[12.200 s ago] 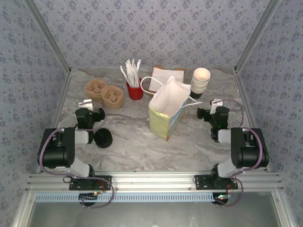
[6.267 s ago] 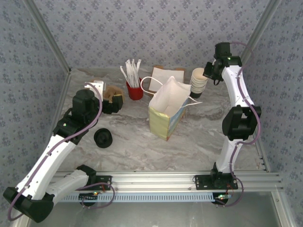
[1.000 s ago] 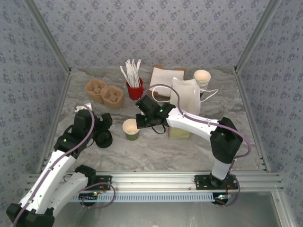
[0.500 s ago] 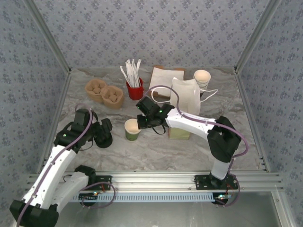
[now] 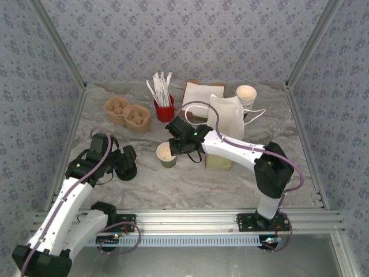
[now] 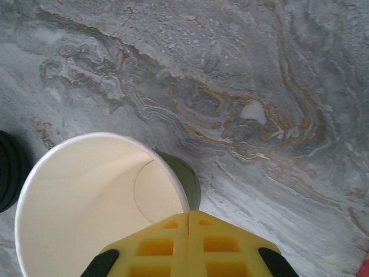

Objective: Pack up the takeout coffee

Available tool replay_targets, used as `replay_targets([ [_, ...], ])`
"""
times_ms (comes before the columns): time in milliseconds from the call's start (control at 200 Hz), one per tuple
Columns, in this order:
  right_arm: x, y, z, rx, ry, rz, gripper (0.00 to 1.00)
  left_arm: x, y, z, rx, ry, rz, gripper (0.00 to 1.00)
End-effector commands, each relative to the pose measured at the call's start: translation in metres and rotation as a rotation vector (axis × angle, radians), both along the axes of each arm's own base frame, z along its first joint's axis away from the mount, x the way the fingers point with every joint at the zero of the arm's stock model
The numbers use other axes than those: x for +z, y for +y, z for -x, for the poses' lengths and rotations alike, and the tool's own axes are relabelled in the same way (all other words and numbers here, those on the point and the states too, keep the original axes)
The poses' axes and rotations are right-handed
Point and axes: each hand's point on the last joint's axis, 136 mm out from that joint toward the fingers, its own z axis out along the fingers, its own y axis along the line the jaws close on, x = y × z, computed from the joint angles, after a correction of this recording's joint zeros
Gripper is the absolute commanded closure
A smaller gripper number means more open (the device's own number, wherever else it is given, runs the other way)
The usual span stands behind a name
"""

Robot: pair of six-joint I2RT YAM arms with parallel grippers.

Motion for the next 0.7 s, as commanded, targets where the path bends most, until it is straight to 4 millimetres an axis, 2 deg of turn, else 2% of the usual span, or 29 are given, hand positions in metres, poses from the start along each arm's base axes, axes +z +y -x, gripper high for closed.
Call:
replay_targets([
  [0, 0.016, -0.013, -0.004, -0.015, -0.035, 0.032, 1.00, 0.011, 0.002, -0.002, 0.011, -0.022, 0.006, 0.05],
  [135, 0.003, -0.014, -0.005, -0.018, 0.000, 0.011, 1.00, 0.011, 0.002, -0.003, 0.012, -0.027, 0.010, 0.05],
  [190, 0.006, -0.008, -0.008, -0.015, -0.006, -0.016, 0.98, 0.009, 0.001, -0.003, 0.014, -0.029, 0.018, 0.05],
  [355, 0.024, -0.005, -0.007, -0.005, -0.033, -0.038, 0.88, 0.008, 0.001, -0.003, 0.013, -0.020, 0.017, 0.05],
  [525, 0.042, -0.009, -0.006, -0.002, -0.038, -0.047, 0.72, 0.007, 0.004, -0.001, 0.022, -0.014, 0.003, 0.04],
  [695, 0.053, -0.022, -0.009, -0.024, -0.053, -0.033, 0.66, 0.001, 0.008, 0.002, 0.045, 0.006, -0.006, 0.03],
])
